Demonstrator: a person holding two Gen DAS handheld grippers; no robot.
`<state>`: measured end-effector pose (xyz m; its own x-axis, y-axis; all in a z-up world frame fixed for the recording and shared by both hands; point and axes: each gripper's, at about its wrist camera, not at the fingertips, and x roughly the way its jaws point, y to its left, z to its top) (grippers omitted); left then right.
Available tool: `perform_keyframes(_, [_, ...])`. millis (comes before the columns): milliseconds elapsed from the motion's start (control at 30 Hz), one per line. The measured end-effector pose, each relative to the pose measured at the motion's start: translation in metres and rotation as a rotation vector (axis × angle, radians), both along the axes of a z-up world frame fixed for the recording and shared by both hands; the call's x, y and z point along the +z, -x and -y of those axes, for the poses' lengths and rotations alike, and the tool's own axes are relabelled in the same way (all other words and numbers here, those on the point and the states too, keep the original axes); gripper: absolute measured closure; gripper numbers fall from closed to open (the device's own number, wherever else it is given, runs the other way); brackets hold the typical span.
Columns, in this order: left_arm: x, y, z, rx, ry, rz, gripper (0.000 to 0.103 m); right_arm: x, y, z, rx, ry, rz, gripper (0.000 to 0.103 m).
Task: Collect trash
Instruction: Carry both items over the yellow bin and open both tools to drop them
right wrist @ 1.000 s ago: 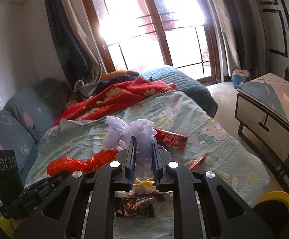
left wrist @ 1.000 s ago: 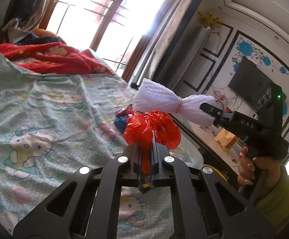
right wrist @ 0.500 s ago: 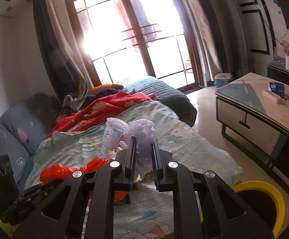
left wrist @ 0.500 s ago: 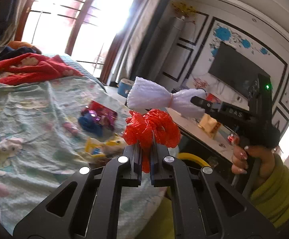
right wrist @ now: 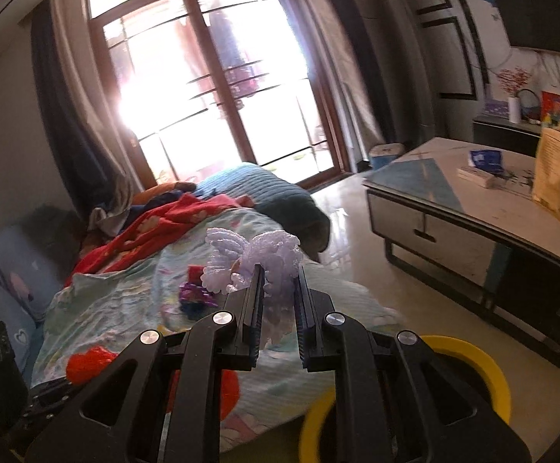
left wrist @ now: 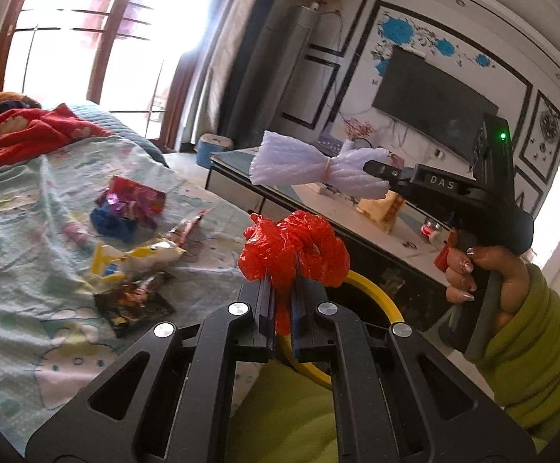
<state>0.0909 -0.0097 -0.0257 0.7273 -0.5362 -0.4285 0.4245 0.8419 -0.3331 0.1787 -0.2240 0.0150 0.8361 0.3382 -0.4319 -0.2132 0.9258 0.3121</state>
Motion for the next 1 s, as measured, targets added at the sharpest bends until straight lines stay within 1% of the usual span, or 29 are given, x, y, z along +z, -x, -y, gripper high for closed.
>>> perform_keyframes(200, [-0.006,-0.002,0.021,-0.04,-0.014,-0.009,0.101,-0.014,0.014,0.04,-0.076,0.007,-0.025,0.088])
perform_keyframes(467, [-0.013,-0.005,0.05,-0.088,-0.039,-0.025,0.101,-0.032,0.028,0.079,-0.161,0.008,-0.063,0.088])
perform_keyframes(700, [-0.018,-0.008,0.073,-0.127,-0.071,-0.039,0.101,-0.043,0.038,0.099,-0.213,0.016,-0.086,0.088])
perform_keyframes(800, [-0.022,-0.011,0.083,-0.141,-0.092,-0.047,0.101,-0.048,0.044,0.106,-0.233,0.043,-0.093,0.088])
perform_keyframes(1000, [-0.03,-0.015,0.098,-0.159,-0.123,-0.057,0.101,-0.057,0.051,0.116,-0.247,0.059,-0.123,0.088])
